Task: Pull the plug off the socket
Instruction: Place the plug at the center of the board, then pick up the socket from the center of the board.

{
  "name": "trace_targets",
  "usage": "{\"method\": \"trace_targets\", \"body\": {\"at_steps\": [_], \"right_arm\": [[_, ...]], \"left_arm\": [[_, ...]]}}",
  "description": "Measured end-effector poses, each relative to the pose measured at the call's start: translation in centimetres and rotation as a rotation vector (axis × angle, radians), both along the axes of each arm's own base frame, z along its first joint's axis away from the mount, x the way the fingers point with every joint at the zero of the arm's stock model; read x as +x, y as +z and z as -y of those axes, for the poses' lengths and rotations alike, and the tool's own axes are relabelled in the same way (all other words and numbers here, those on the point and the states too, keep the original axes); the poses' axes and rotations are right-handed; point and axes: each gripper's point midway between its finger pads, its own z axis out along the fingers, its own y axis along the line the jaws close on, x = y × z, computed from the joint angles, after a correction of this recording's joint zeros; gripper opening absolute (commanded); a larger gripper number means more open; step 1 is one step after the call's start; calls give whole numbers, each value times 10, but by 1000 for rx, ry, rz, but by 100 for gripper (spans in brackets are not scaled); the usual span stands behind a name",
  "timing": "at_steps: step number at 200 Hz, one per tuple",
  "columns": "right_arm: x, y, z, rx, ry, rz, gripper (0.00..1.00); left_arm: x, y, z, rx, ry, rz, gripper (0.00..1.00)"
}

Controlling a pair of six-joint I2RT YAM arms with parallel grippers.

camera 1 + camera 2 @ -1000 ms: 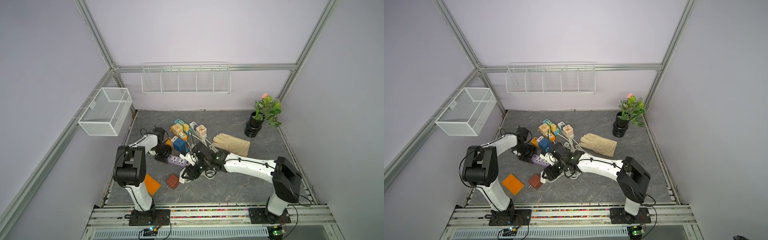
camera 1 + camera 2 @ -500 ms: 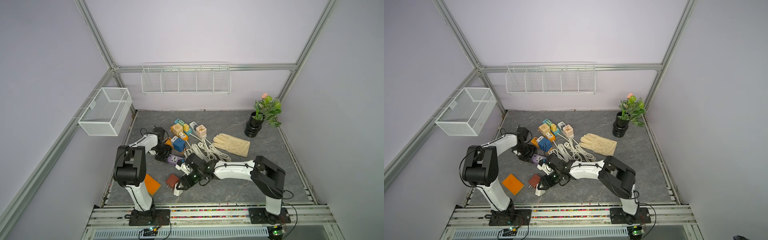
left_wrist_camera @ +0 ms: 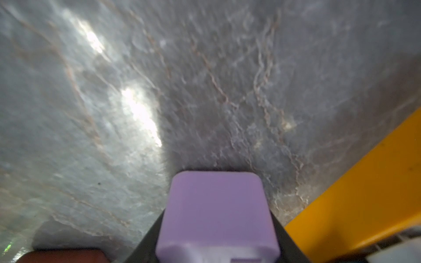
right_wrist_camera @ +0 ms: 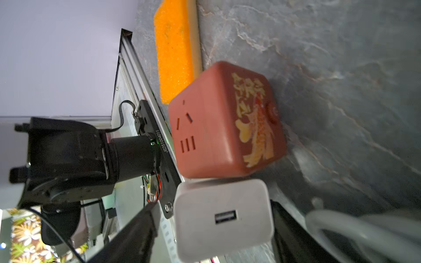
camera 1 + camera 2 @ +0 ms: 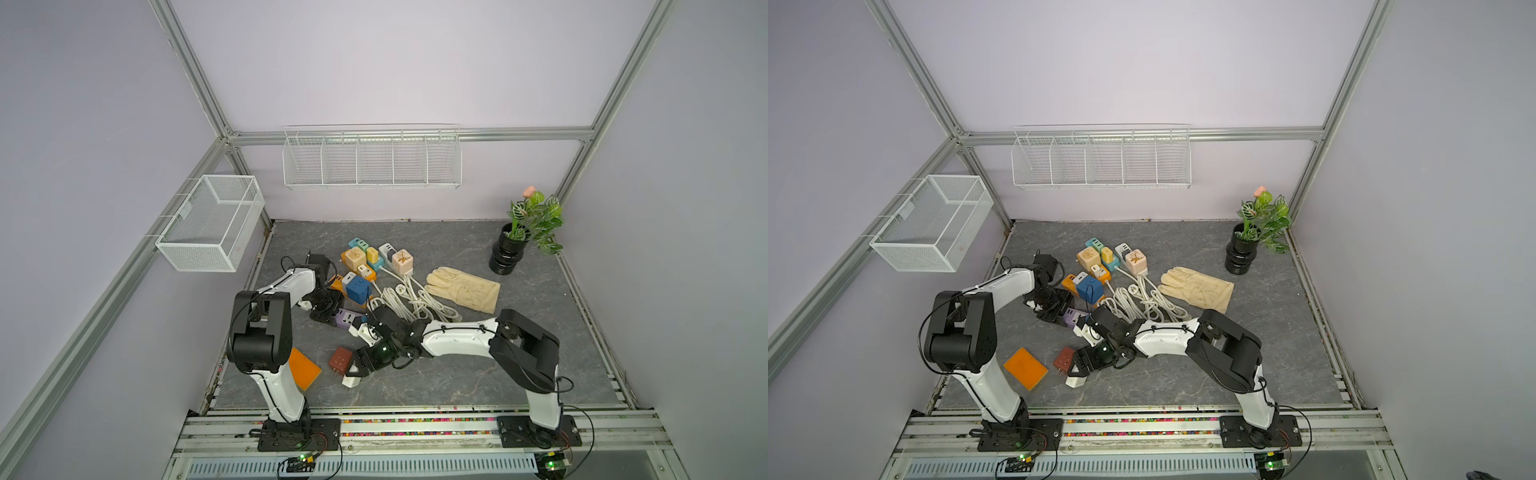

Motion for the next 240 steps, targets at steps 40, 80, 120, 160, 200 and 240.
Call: {"method": "trace_targets", "body": {"at_steps": [40, 80, 120, 160, 200, 240], "right_arm": [[0, -5, 5, -29, -5, -3, 97], [3, -4, 15, -75, -8, 39, 99], [11, 17, 34, -126, -38, 126, 97], [28, 50, 59, -166, -104, 272, 87], [54, 61, 105, -328, -173, 487, 84], [62, 33, 135, -518, -63, 610, 86]], "left_arm": [[2, 0, 1, -1, -1, 7, 0], [2, 0, 1, -1, -2, 7, 0], [2, 0, 2, -1, -5, 10, 0], [3, 0, 3, 1, -9, 14, 0], [2, 0, 4, 5, -12, 15, 0], [2, 0, 4, 6, -12, 15, 0]]}}
